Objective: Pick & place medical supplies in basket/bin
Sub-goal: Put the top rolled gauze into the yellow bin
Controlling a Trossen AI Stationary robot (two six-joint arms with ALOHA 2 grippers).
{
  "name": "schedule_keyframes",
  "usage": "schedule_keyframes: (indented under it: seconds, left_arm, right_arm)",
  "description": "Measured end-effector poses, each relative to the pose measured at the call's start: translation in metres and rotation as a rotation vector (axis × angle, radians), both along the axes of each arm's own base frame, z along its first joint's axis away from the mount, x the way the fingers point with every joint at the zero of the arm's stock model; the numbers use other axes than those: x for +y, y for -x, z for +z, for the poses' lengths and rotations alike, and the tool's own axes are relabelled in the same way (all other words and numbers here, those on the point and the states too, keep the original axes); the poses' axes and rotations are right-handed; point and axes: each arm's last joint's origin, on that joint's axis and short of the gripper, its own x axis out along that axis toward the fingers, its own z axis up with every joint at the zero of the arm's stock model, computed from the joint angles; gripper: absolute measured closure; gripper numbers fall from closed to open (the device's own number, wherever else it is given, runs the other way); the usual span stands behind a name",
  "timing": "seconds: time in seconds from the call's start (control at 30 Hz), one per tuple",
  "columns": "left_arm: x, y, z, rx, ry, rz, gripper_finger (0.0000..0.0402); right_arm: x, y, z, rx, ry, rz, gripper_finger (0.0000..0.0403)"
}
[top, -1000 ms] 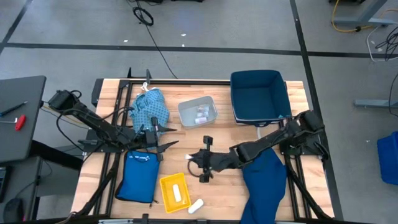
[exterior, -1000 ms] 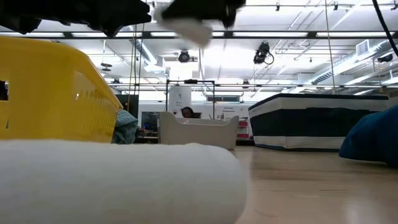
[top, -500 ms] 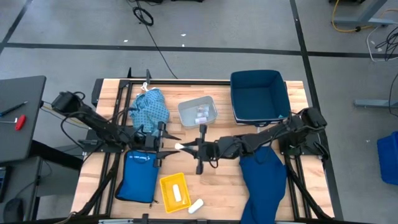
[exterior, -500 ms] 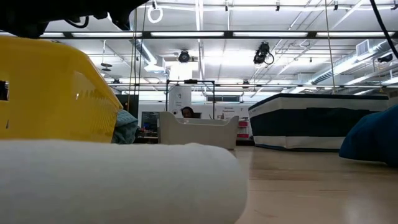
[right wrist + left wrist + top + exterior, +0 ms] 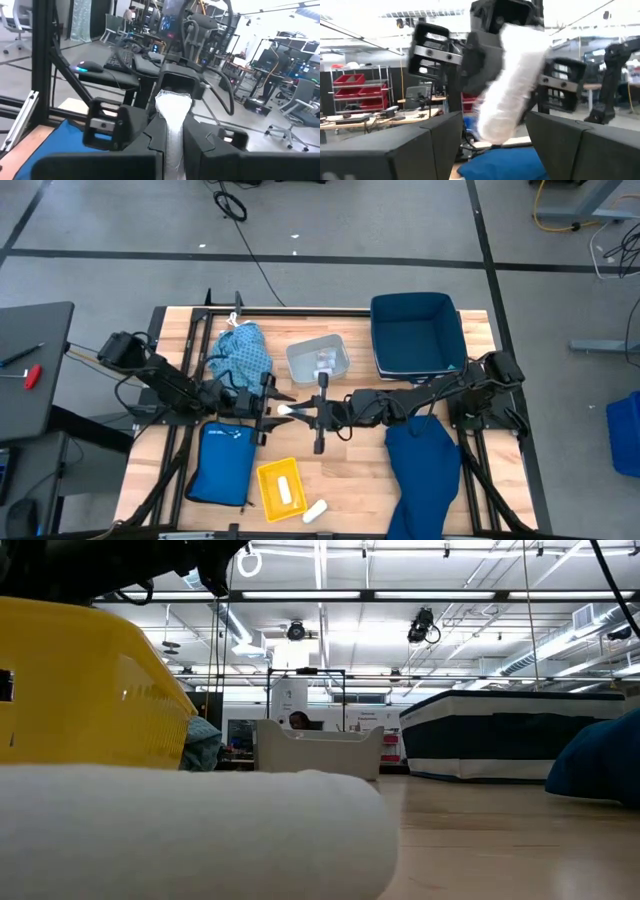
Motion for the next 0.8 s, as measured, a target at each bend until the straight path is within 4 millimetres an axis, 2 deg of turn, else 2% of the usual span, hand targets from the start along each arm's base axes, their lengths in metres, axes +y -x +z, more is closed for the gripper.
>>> schedule_keyframes:
  seconds: [0.47, 0.63, 0.8]
  left_arm:
    - [0.003, -0.012, 0.012, -0.025, 0.053, -0.036, 0.0186]
    - [0.000, -0.020, 0.016, 0.008, 0.042, -0.039, 0.0223]
    - [0.000, -0.022, 0.016, 0.022, 0.027, -0.029, 0.0286]
  right_arm:
    - [0.000, 0.000, 0.002, -0.020, -0.001, 0.004, 0.0373]
    - [0.000, 0.000, 0.002, -0.024, -0.001, 0.003, 0.0373]
    - [0.000, 0.000, 0.003, -0.026, 0.016, 0.000, 0.0373]
